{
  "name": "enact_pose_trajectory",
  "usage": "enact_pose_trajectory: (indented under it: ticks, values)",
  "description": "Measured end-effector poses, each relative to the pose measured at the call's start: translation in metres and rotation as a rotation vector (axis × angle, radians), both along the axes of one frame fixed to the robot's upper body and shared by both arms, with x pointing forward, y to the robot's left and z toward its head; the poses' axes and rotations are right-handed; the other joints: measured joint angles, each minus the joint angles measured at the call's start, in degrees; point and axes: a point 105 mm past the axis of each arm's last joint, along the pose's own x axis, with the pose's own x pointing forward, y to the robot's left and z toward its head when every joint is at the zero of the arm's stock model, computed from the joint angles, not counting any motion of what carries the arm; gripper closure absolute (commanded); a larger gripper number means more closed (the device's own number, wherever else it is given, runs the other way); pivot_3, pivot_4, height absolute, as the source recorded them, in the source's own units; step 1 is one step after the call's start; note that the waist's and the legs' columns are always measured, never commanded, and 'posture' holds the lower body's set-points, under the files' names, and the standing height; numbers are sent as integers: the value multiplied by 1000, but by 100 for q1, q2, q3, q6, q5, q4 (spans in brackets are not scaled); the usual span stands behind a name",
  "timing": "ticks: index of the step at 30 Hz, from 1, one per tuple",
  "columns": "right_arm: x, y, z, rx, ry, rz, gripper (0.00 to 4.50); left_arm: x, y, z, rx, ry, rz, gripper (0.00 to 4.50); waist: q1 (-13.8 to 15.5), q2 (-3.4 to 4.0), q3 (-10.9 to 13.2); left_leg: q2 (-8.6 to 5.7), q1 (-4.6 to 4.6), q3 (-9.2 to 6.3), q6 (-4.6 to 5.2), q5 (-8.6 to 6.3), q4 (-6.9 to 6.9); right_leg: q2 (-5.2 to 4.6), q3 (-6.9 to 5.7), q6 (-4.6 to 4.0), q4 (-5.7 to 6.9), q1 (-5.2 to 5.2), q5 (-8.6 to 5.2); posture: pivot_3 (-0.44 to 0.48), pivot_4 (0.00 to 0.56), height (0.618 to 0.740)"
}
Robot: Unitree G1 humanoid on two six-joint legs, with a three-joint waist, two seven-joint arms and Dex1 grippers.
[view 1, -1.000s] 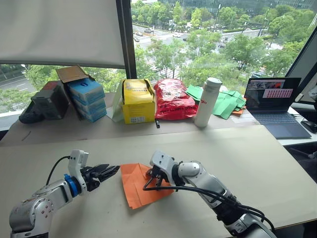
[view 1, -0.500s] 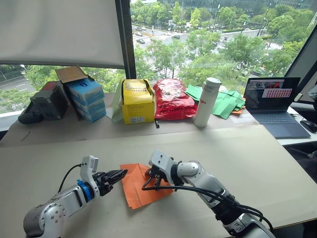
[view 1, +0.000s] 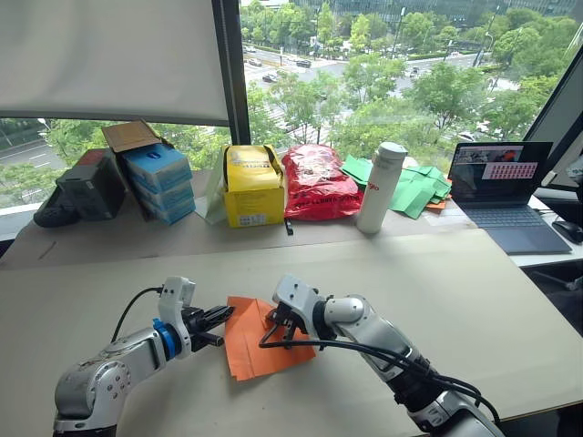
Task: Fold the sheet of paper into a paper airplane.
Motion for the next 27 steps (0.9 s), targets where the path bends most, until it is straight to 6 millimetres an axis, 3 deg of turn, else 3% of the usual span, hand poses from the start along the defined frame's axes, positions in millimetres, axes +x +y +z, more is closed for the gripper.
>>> enact_pose_trajectory:
  ticks: [3, 6, 15, 27]
  values:
    - [1, 3, 2, 23, 7, -18, 4500, 2, 0, 0, 204, -96, -88, 4470, -1, 5, 4, 0, -11, 1, -8, 5, -6, -1, 2, -4, -5, -11, 0, 0, 150, 740]
    - [3, 4, 4, 40, 9, -36, 4500, 2, -8, 0, 286, -173, -167, 4470, 5, 6, 4, 0, -27, 0, -28, 16, -6, -3, 1, -5, -10, -22, 0, 0, 150, 740]
    - [8, 4, 6, 64, 15, -84, 4500, -3, -25, -3, 395, -301, -340, 4470, 0, 8, 11, 0, -31, 0, 3, -2, -6, -3, -1, -5, -15, -24, 0, 0, 150, 740]
    - [12, 3, 9, 81, 0, -124, 4500, -8, -32, -16, 547, -393, -471, 4470, 2, 11, 13, 0, -31, 0, 8, -4, -5, -3, -3, -5, -14, -23, 0, 0, 150, 740]
